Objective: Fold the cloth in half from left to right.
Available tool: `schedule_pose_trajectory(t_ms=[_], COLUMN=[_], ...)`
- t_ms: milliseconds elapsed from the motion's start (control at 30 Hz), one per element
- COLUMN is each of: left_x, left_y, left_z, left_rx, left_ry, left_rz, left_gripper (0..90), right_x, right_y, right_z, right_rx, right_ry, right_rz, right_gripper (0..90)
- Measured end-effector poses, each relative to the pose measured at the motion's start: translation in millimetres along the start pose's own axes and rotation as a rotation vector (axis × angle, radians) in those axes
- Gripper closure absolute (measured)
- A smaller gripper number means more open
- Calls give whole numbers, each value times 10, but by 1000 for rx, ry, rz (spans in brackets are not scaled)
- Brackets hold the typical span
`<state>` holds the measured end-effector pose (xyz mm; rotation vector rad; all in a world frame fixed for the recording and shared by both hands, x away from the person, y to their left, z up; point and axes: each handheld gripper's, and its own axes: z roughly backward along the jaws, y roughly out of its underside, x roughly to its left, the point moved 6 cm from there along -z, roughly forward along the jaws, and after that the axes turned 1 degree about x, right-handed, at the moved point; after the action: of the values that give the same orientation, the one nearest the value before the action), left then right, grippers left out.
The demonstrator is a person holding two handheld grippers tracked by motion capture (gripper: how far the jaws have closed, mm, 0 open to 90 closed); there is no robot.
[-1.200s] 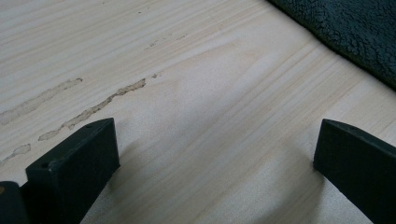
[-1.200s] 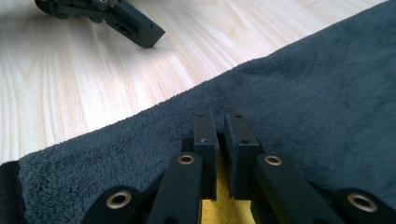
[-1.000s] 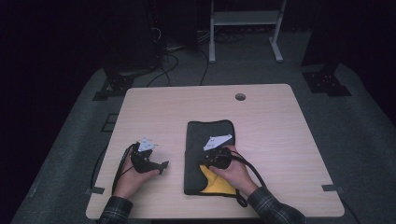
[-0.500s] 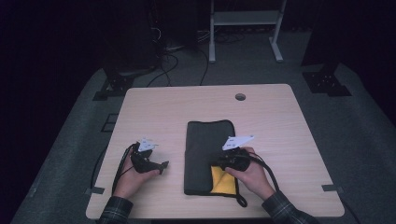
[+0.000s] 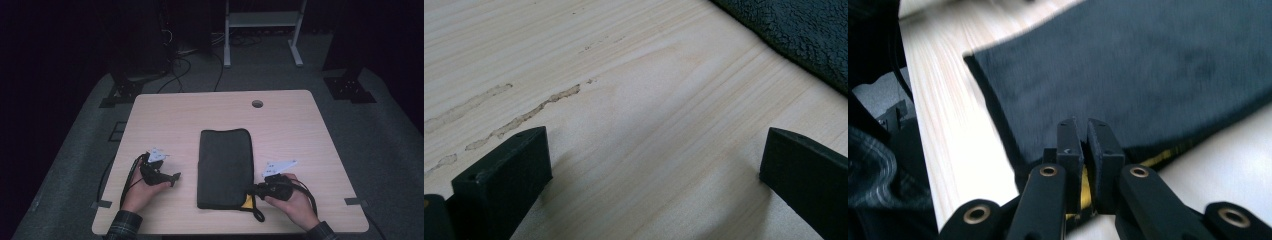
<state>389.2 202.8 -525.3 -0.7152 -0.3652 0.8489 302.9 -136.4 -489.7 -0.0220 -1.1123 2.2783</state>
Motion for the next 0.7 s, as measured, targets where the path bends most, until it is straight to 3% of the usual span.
schedule_pose_trajectory(t_ms=[200,300,600,700], left_x=[0,0,-4,8], left_y=[0,0,-3,-21], left_z=[0,0,8,40], left_rx=[0,1,-8,9], left_ry=[-1,0,3,-4], left_rz=[0,0,-1,10], left_gripper=[0,0,1,100], right_x=[-27,-41,-138,-213], right_y=[233,306,293,235], right_z=[84,135,341,314], right_rx=[46,61,-20,-44], right_ry=[1,28,69,96], right_rz=[-19,-10,-27,-14], right_gripper=[806,792,732,680])
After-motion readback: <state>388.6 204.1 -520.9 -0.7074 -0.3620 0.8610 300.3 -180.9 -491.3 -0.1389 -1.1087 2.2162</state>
